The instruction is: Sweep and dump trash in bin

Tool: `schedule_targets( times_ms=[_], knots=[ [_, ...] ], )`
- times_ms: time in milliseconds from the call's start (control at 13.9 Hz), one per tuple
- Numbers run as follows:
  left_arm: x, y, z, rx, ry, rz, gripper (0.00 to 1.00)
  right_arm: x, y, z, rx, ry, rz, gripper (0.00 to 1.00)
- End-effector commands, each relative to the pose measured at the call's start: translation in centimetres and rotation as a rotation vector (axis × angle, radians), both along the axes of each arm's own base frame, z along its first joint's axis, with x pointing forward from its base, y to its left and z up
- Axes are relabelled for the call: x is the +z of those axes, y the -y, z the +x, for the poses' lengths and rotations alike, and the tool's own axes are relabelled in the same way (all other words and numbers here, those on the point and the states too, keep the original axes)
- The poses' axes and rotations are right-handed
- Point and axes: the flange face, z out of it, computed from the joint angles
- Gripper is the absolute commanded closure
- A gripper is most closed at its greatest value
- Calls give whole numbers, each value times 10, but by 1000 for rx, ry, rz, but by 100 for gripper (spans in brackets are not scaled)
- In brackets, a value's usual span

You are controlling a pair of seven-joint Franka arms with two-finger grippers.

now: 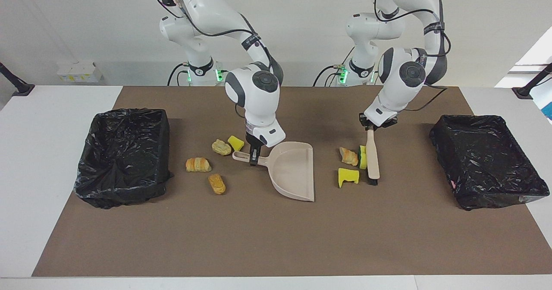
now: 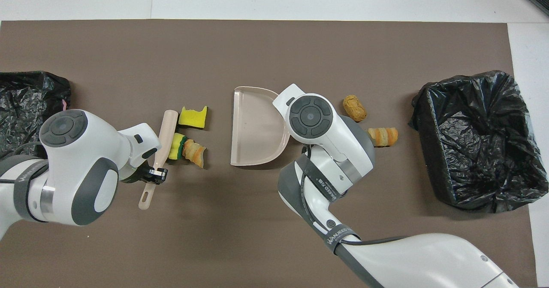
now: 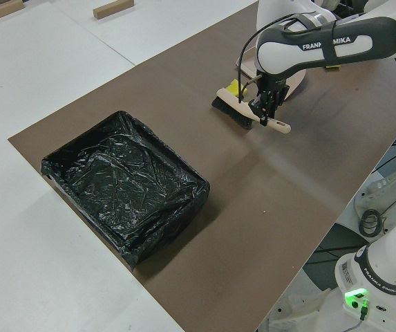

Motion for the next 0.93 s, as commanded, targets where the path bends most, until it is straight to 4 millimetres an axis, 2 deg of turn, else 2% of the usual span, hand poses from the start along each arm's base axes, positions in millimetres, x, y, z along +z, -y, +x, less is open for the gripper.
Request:
schedule_targets(
  times_ms=[0,359,431,503,575,647,719,862],
  knots=[
    [6,35,-9,-56,-12,-20,100,-7,-6,7,34,35,23,100],
    [18,142,-45,-56,48,-139,100,-8,0,11,17,36,32,100],
    [19,154,-49,-39,47,-140,100,-8,0,11,16,35,33,100],
    [31,171,-50,-33,55,-149,100,-10,1,10,18,32,30,100],
    [47,179,-41,-21,64,-172,100,-11,2,10,16,30,29,100],
    [54,181,-31,-7,59,-185,100,-11,3,11,15,29,28,100],
    [72,183,-19,23,80,-206,100,-11,2,10,15,29,28,100],
    [87,180,-12,66,103,-213,100,-12,2,10,17,27,27,100]
  ],
)
